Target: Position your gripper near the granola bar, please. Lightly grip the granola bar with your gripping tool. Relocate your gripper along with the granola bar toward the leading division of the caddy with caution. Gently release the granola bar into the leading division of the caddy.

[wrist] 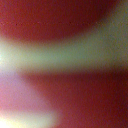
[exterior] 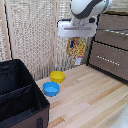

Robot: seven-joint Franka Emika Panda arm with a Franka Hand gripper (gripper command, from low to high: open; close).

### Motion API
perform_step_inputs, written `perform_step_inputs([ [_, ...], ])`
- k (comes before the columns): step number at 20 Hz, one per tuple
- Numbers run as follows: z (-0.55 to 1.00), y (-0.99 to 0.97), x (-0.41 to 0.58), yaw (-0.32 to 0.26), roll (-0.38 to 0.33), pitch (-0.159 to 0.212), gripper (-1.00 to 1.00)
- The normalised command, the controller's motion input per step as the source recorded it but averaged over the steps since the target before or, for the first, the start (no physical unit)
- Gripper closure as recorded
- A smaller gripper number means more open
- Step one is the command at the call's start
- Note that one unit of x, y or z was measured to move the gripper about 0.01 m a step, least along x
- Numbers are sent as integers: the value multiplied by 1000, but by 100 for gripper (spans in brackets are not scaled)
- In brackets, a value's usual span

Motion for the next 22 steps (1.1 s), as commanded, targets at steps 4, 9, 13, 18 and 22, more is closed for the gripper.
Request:
perform_step_inputs([
  [4, 404, 275, -23, -210, 119, 0, 100],
  [9, 309, 267, -15, -226, 108, 3, 100],
  [13, 106, 386, -13, -201, 68, 47, 100],
  [18, 8, 587, -5, -115, 36, 123, 100],
  [22, 16, 734, 0, -62, 11, 139, 100],
])
